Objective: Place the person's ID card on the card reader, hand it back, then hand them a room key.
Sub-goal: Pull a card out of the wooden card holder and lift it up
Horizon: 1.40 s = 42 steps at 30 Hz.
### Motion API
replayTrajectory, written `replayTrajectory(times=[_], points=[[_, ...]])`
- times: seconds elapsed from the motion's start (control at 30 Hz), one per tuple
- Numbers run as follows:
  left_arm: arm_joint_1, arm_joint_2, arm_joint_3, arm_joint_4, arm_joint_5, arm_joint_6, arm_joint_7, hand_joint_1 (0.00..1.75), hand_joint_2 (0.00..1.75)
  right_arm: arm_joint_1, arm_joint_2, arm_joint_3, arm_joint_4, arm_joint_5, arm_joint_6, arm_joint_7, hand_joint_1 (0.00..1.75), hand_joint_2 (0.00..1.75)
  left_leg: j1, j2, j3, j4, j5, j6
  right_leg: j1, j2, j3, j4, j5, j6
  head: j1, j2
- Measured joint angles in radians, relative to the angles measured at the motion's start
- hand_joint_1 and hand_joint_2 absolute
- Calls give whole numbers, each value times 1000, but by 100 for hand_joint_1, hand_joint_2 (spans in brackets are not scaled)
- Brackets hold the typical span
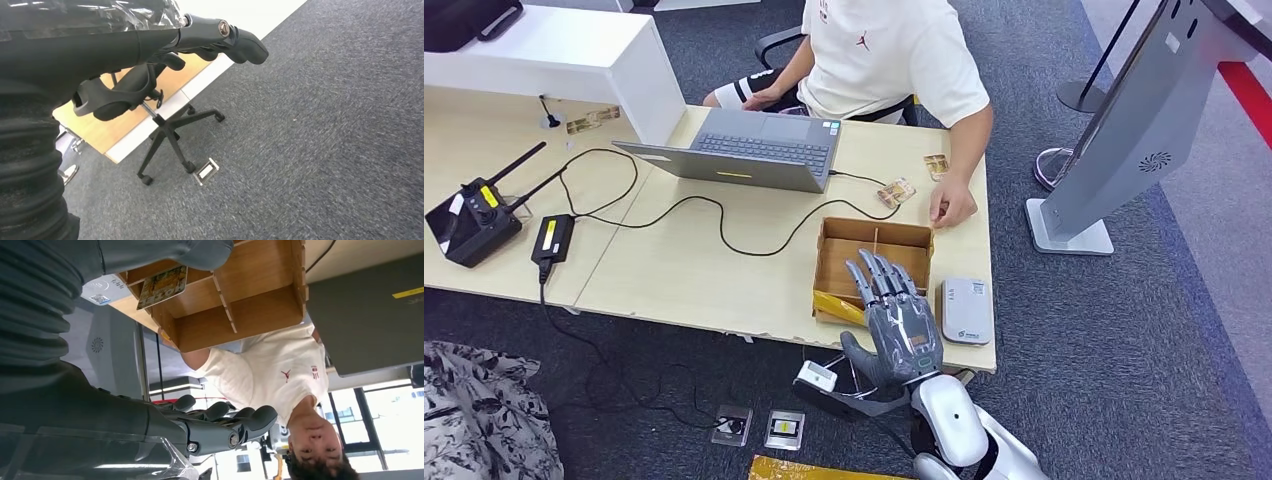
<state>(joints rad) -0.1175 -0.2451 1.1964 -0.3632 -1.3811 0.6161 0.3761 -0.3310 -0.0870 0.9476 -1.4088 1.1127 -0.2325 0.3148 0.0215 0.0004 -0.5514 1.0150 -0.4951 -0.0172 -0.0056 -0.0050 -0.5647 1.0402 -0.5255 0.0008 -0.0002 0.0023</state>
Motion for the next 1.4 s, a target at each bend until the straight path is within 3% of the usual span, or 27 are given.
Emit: replayTrajectory(times=[0.53,1.4], points=[[-8,0,74,-2,-2,0,-19,0,175,-86,80,-7,195,-30,62,66,0,175,0,-1,0,0,0,0,0,0,0,0,0,0,0,0],[-14,2,136,-8,-47,0,-61,0,175,-77,44,-101,242,-3,45,152,1,175,0,0,1,0,0,0,0,0,0,0,0,0,0,0]])
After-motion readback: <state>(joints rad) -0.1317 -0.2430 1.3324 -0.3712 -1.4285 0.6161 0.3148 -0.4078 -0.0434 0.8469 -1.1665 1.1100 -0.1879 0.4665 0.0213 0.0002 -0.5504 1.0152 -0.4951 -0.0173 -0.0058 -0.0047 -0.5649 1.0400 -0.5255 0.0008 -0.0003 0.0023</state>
